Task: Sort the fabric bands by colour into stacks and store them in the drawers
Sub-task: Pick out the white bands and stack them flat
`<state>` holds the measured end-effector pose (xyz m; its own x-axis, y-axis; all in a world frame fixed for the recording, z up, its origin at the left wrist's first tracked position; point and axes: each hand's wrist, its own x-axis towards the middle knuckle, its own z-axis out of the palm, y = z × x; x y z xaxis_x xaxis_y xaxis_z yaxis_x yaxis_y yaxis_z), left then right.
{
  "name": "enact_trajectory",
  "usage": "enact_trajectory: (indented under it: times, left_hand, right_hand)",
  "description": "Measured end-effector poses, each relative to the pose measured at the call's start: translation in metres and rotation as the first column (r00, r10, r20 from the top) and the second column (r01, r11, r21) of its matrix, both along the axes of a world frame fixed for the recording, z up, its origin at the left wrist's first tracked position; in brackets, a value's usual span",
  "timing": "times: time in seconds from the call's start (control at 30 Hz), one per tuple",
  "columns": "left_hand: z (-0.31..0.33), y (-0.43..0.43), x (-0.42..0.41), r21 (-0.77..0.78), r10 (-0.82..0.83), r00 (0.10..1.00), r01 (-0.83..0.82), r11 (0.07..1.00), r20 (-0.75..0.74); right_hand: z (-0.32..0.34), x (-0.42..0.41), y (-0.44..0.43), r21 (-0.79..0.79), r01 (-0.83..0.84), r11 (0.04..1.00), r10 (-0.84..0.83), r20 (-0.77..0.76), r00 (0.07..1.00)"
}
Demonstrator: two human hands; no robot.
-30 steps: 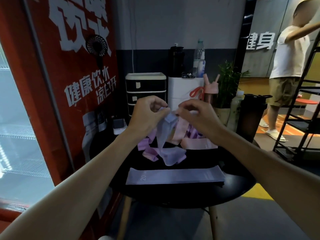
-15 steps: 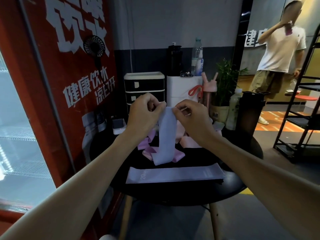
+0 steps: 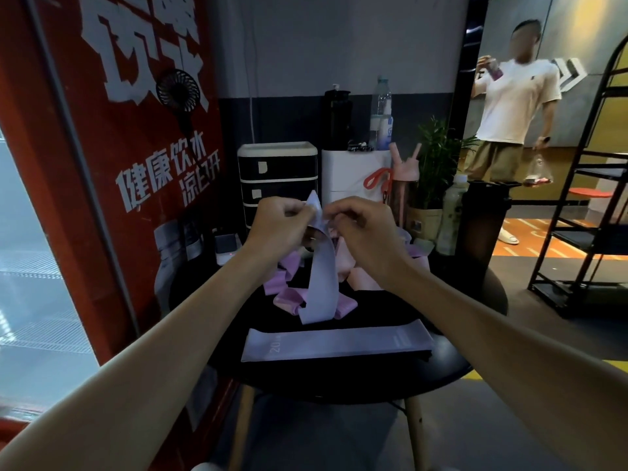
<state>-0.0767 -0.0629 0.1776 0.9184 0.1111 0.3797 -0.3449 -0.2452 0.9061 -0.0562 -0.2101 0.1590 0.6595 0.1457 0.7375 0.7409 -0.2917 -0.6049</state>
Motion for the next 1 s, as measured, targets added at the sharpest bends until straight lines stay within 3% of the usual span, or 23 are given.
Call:
enact_trajectory:
  times: [0.17, 0.37, 0.5, 0.63, 0.77, 1.0]
  left_hand:
    - [0.01, 0.001, -0.001, 0.019, -0.014, 1.0, 0.014, 1.0, -0.005]
    - [0.01, 0.006, -0.004, 0.088, -0.017, 0.994, 0.007, 0.996, 0.109]
    - [0.015, 0.009, -0.006, 0.014, 0.047, 0.984, -0.05, 0.999, 0.171]
    - [0.023, 0.02, -0.006, -0.078, 0.1, 0.974, -0.085, 0.993, 0.202]
    - [0.028, 0.035, -0.004, -0.159, 0.158, 0.973, -0.131, 0.978, 0.17]
    - [0.018, 0.05, 0.001, -0.267, 0.19, 0.978, -0.16, 0.95, 0.09]
  right_hand:
    - [0.003, -0.001, 0.0, 0.099, -0.165, 0.981, 0.189, -0.359, 0.914]
    - [-0.002, 0.003, 0.006, 0.084, -0.052, 0.995, 0.073, -0.268, 0.961]
    - [-0.009, 0.004, 0.002, 0.122, -0.153, 0.981, 0.189, -0.396, 0.898]
    - [-0.022, 0.0, -0.007, 0.01, -0.272, 0.962, 0.242, -0.489, 0.838]
    - [-0.037, -0.001, -0.017, -0.128, -0.245, 0.961, 0.139, -0.54, 0.83]
    - [-0.059, 0.0, -0.04, -0.201, -0.269, 0.942, 0.077, -0.651, 0.756]
